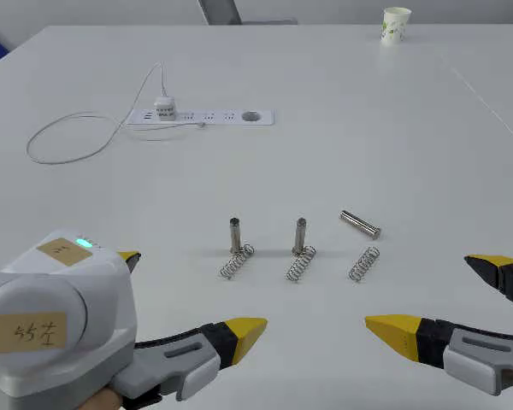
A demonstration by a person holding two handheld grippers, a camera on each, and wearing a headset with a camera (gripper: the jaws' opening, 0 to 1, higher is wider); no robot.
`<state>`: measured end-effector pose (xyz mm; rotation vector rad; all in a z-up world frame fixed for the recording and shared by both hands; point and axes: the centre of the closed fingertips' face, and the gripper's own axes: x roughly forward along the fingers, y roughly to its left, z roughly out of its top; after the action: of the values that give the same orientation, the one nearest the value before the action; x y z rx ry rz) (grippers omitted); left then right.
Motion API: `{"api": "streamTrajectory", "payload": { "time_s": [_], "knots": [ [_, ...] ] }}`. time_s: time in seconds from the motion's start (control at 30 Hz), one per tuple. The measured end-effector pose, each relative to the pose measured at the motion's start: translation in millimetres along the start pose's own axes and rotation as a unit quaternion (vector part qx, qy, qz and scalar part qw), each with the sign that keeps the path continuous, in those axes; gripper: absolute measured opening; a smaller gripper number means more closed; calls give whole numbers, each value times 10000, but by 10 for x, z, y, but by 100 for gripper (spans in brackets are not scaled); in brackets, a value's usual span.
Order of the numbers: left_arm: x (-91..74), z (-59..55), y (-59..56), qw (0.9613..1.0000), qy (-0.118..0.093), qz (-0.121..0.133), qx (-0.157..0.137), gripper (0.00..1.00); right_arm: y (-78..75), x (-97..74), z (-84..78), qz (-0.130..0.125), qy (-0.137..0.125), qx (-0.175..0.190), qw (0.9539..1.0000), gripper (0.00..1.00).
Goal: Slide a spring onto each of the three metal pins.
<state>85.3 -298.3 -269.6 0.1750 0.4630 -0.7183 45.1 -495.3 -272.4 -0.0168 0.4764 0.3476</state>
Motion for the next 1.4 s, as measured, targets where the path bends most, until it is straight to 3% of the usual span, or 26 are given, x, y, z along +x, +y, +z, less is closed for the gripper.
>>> {"api": "streamTrajectory", "payload": {
  "time_s": [1.07,1.4],
  "knots": [
    [-14,37,-6,10000,-92,-2,-3,92,22,-40,-19,9,71,45,10000,83],
    [-28,105,-37,9997,-240,-67,-25,91,13,-30,29,-17,164,-20,9999,79]
  ]
}}
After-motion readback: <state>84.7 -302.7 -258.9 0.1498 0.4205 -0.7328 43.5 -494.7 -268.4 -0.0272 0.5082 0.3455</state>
